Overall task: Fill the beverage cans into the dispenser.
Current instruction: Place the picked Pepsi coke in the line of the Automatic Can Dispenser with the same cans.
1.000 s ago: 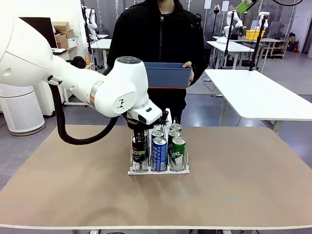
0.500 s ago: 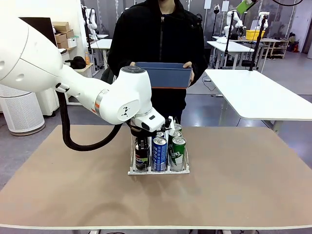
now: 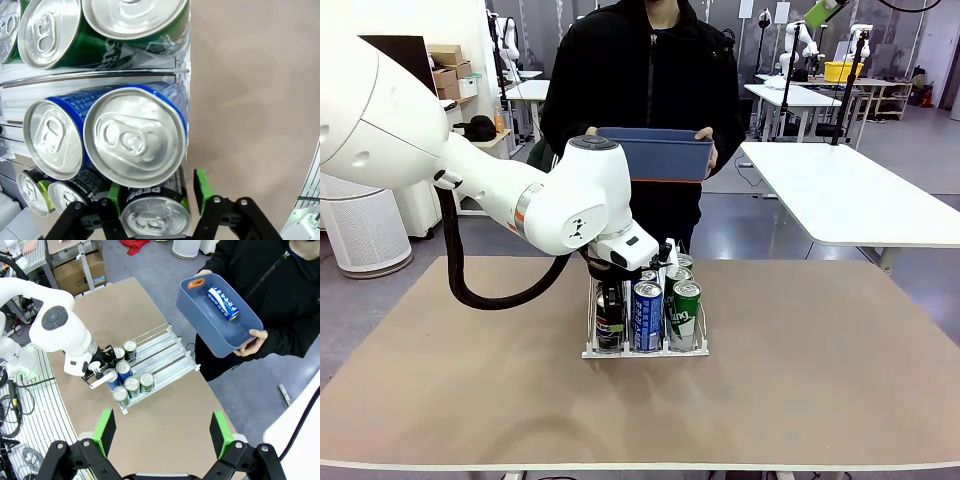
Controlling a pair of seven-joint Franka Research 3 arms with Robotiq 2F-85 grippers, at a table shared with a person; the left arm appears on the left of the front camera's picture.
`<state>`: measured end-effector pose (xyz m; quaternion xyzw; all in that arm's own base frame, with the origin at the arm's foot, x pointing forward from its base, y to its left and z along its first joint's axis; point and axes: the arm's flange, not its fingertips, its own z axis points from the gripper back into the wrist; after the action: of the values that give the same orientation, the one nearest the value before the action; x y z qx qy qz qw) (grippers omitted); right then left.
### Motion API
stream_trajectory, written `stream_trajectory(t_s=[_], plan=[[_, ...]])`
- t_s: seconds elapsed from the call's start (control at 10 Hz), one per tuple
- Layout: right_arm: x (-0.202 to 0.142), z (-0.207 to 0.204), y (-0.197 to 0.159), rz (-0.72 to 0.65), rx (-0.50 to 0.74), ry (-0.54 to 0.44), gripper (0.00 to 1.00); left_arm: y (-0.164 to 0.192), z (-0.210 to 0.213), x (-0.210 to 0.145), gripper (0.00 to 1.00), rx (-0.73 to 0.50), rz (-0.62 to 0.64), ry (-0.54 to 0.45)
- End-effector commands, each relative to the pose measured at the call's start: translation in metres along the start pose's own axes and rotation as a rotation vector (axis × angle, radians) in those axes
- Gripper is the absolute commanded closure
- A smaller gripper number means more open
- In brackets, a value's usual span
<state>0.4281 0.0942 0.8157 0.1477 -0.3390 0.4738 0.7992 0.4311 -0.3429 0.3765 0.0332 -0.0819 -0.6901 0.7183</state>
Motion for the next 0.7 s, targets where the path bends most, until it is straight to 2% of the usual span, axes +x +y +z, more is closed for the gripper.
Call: stream_trajectory(t_s=[0.0,0.1,0.2,0.3,0.6], plan=[[0.000,0.000,0.000,-0.010,0.003,-0.007,0.00,-0.005,0.020,-0.008,0.11,0.024,0.028,-0.006],[0.000,0.000,0.000,-0.010,0.003,-0.007,0.00,-0.008,0.034,-0.009,0.02,0.040,0.046,-0.002],[0.000,0.000,0.000,-0.010,0.003,-0.007,0.00,-0.012,0.047,-0.008,0.08,0.050,0.056,-0.012],[0.000,0.000,0.000,-0.010,0.003,-0.007,0.00,-0.017,0.062,-0.006,0.00,0.077,0.063,-0.017],[0.000,0.000,0.000,-0.010,0.003,-0.007,0.00,-0.024,0.081,-0.002,0.00,0.091,0.097,-0.020]])
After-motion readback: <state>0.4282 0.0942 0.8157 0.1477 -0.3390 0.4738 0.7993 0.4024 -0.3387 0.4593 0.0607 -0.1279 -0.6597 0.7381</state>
